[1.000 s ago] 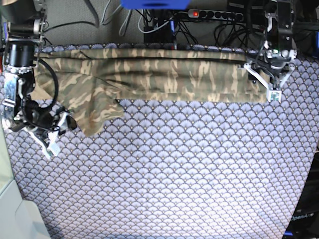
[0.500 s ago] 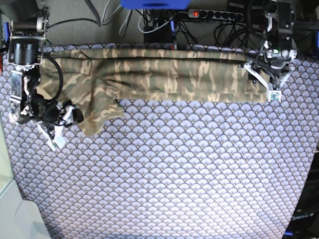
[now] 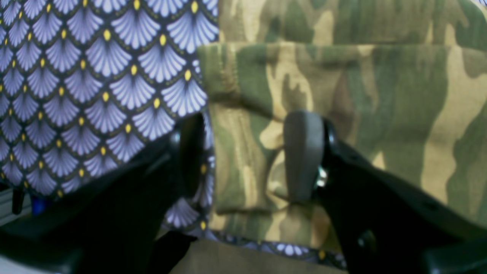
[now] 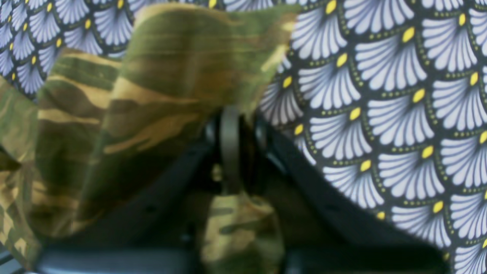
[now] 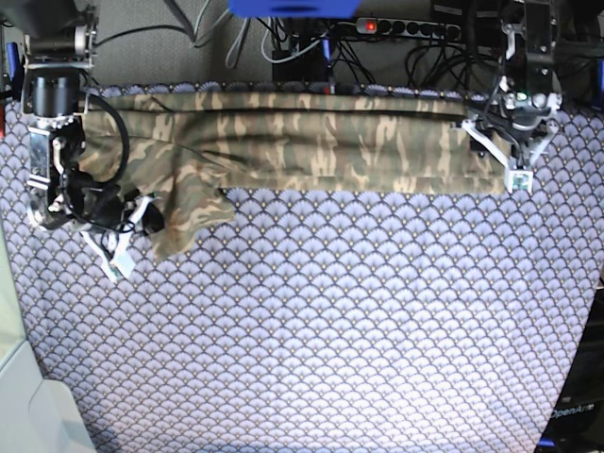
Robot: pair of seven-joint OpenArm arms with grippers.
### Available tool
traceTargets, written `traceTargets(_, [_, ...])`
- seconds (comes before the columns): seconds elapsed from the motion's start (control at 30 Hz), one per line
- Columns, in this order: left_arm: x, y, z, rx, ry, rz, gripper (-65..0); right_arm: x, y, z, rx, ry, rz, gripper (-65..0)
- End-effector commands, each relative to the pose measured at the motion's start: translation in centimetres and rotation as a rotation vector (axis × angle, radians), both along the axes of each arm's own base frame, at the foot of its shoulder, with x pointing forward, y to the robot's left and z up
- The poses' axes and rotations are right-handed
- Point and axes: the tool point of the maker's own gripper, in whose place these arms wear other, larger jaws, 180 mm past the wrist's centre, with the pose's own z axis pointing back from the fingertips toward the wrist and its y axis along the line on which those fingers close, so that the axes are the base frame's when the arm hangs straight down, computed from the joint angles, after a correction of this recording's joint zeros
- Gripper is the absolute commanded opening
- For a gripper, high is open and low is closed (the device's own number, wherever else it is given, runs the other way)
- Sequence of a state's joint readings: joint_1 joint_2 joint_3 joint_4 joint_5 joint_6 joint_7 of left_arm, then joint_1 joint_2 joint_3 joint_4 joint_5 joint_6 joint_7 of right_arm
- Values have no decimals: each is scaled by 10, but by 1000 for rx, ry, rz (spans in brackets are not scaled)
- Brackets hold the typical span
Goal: Fold the T-shirt properly
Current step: 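Grasp the loose sleeve end with the right gripper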
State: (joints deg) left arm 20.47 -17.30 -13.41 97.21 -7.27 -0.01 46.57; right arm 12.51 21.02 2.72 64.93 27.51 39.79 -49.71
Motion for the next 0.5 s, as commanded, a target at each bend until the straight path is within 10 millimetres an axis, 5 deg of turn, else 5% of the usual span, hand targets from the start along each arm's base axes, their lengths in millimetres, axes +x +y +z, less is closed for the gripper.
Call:
traceTargets(0.0, [1,5,6,20,-7,-4,-316,2,-8,4,-30,5,7,-649])
traceTargets(0.23, [-3,7,3,22,6,-2,-316,6,-11,29,-87,-67,50,-650])
traceTargets(0.47, [-3,7,2,24,8,-2,-316,-12,-39,67,-186,-139,8,-650])
